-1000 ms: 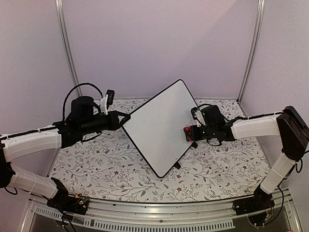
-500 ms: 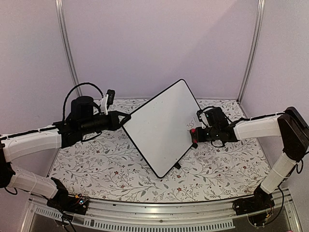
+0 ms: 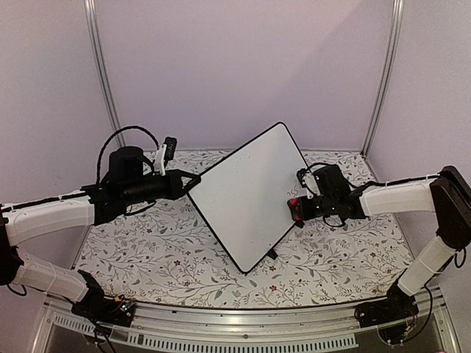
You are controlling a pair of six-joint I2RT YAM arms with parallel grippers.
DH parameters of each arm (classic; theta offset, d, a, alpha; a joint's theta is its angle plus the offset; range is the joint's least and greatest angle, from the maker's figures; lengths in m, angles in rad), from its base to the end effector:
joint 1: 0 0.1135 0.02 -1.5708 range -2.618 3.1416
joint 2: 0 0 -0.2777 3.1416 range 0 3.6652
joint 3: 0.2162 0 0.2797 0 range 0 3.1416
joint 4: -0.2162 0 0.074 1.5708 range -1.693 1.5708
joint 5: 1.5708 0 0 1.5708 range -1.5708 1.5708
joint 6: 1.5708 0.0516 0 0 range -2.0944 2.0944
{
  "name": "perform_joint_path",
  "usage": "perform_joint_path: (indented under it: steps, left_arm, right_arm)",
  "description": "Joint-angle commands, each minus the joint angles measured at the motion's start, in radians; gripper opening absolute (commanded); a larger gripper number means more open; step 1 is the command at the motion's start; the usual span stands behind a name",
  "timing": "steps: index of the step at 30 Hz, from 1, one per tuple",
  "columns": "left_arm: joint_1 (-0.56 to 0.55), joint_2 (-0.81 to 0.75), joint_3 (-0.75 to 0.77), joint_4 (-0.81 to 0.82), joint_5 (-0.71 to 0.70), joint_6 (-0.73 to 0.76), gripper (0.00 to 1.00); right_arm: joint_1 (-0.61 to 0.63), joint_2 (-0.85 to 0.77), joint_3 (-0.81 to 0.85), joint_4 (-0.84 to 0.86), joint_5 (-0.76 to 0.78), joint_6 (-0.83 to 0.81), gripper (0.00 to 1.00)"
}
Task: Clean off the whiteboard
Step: Erase the whiteboard on the whiteboard stand.
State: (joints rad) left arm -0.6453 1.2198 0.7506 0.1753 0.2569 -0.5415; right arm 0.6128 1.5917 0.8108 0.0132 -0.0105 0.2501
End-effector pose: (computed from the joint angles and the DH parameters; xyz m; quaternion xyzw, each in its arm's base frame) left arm 0.2429 -0.1993 0.2684 0.1176 0.7914 -0.4158 0.4325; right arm 0.2880 0.2032 0.1542 -0.1680 0.9050 0.1678 0.3530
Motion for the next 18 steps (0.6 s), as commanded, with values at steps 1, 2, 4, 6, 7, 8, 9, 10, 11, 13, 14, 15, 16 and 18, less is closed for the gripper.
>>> perform_joint_path:
  steps: [1, 2, 4, 6, 7, 8, 9, 10, 11, 13, 14, 15, 16, 18]
  left_arm:
    - [-0.021, 0.012, 0.004, -0.008, 0.059, 0.081, 0.0]
    - [-0.021, 0.012, 0.004, -0.008, 0.058, 0.08, 0.0]
    - [-0.021, 0.009, 0.004, -0.008, 0.057, 0.082, 0.0]
    - [-0.021, 0.008, 0.004, -0.01, 0.056, 0.082, 0.0]
    - [-0.022, 0.007, 0.004, -0.01, 0.055, 0.082, 0.0]
    - [-0.021, 0.006, 0.004, -0.01, 0.055, 0.083, 0.0]
    - [-0.021, 0.005, 0.005, -0.01, 0.055, 0.084, 0.0]
    - [-0.021, 0.004, 0.004, -0.01, 0.056, 0.084, 0.0]
    - [-0.021, 0.003, 0.004, -0.01, 0.055, 0.083, 0.0]
    - [-0.021, 0.003, 0.004, -0.01, 0.057, 0.082, 0.0]
    - [-0.021, 0.004, 0.005, -0.009, 0.058, 0.083, 0.0]
    - [-0.021, 0.004, 0.005, -0.008, 0.059, 0.081, 0.0]
    - [-0.021, 0.004, 0.005, -0.008, 0.061, 0.081, 0.0]
    - [-0.021, 0.004, 0.005, -0.007, 0.063, 0.08, 0.0]
  right_arm:
    - [0.019, 0.046, 0.124, -0.011, 0.05, -0.049, 0.22]
    - [0.019, 0.059, 0.147, -0.034, 0.058, -0.053, 0.22]
    - [0.021, 0.083, 0.185, -0.057, 0.061, -0.059, 0.22]
    - [0.028, 0.097, 0.207, -0.071, 0.063, -0.067, 0.22]
    - [0.034, 0.104, 0.21, -0.074, 0.069, -0.07, 0.22]
    - [0.042, 0.107, 0.209, -0.078, 0.075, -0.071, 0.22]
    - [0.049, 0.11, 0.203, -0.081, 0.085, -0.072, 0.23]
    - [0.058, 0.112, 0.193, -0.082, 0.093, -0.072, 0.22]
    - [0.068, 0.112, 0.181, -0.083, 0.1, -0.072, 0.22]
    - [0.09, 0.107, 0.152, -0.085, 0.118, -0.07, 0.22]
    - [0.1, 0.102, 0.136, -0.084, 0.125, -0.068, 0.22]
    - [0.11, 0.099, 0.121, -0.087, 0.13, -0.065, 0.22]
    - [0.118, 0.095, 0.108, -0.087, 0.134, -0.061, 0.22]
    - [0.123, 0.085, 0.076, -0.085, 0.142, -0.048, 0.22]
